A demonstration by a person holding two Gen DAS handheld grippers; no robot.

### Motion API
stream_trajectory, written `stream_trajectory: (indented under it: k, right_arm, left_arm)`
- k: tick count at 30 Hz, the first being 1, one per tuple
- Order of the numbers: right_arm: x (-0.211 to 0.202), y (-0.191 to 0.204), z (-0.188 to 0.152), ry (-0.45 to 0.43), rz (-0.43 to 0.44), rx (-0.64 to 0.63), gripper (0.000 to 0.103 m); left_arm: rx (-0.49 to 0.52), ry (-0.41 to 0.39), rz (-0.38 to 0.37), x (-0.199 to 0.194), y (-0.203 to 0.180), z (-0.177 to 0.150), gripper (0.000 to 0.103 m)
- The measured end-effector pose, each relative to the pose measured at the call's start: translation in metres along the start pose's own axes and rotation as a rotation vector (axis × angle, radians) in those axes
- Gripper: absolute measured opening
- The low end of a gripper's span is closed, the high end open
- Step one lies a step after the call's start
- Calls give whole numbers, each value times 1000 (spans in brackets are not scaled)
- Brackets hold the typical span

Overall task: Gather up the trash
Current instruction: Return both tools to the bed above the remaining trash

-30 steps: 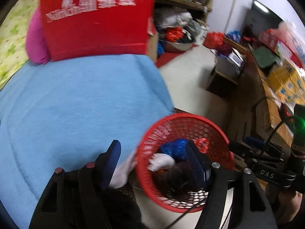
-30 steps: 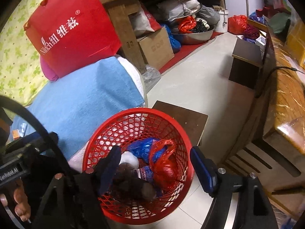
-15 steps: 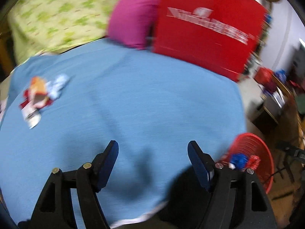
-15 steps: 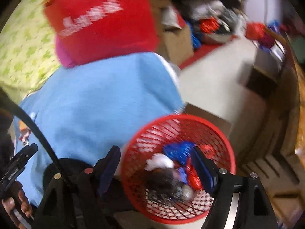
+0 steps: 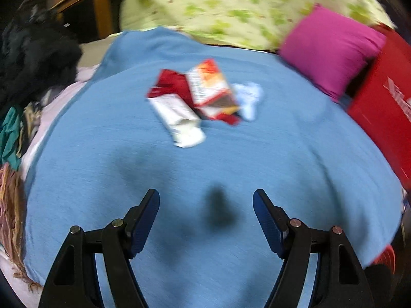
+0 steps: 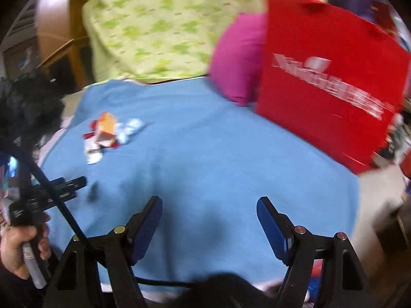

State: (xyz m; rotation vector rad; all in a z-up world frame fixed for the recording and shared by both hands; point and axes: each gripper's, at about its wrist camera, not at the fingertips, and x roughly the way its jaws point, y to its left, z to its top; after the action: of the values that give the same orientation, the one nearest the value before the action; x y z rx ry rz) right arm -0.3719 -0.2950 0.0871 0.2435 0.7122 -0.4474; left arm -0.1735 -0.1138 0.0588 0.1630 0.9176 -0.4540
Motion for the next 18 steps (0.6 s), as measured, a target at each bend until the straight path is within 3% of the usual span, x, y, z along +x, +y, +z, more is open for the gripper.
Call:
stream_trajectory:
  k: [7,13,18]
  right_arm:
    - [44,49,-8,64,111,-81,79]
    - [65,33,-16,113,149,-13,79]
    - [75,26,-9,108,170,29,79]
  left_arm:
    - [-42,45,51,50,18,33,76]
    - [-60,67,35,79,13,55,76]
    - [-82,71,109,86,29,55,76]
